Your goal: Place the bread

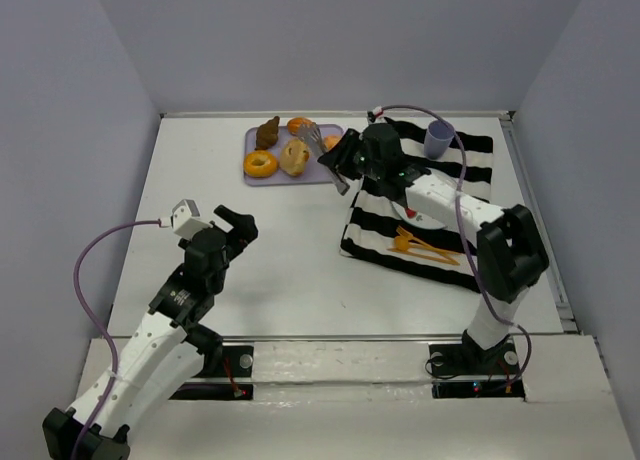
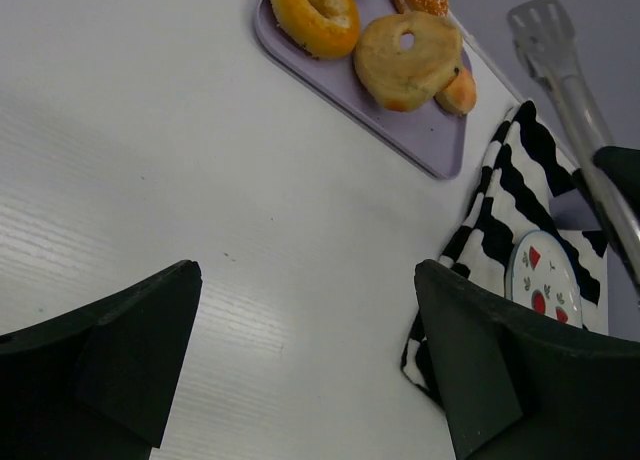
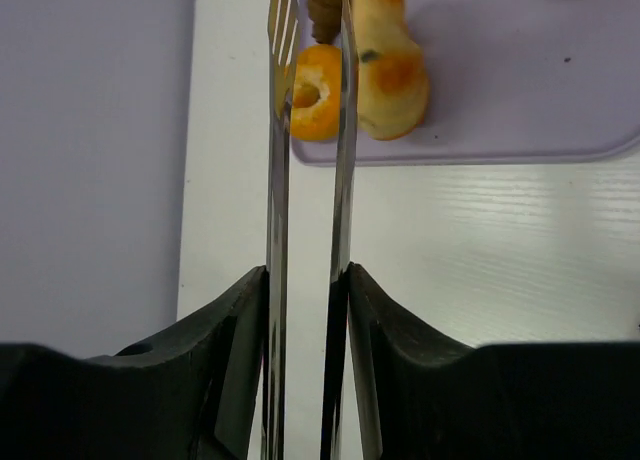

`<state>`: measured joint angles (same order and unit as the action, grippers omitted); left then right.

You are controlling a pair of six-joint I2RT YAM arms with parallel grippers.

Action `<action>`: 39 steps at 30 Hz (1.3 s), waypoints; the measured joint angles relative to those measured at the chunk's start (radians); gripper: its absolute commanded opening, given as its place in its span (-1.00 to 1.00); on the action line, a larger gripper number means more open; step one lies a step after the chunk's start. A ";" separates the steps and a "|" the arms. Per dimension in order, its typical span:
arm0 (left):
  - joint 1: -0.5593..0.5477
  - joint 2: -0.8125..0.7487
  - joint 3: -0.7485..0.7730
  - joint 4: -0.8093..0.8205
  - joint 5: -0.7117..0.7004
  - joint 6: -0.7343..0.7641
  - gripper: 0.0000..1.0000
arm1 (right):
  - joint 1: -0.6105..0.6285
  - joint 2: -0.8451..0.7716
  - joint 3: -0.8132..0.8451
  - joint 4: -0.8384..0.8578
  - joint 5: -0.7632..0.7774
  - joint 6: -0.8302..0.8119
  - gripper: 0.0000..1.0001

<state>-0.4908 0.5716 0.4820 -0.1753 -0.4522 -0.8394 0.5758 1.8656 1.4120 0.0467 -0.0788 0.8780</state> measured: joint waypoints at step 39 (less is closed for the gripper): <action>0.000 0.035 0.000 0.022 0.012 0.003 0.98 | -0.155 -0.029 -0.219 0.077 -0.290 0.091 0.17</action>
<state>-0.4908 0.6067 0.4816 -0.1532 -0.4404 -0.8368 0.4210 1.8370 1.1927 0.1234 -0.3683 0.9691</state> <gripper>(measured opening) 0.990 0.588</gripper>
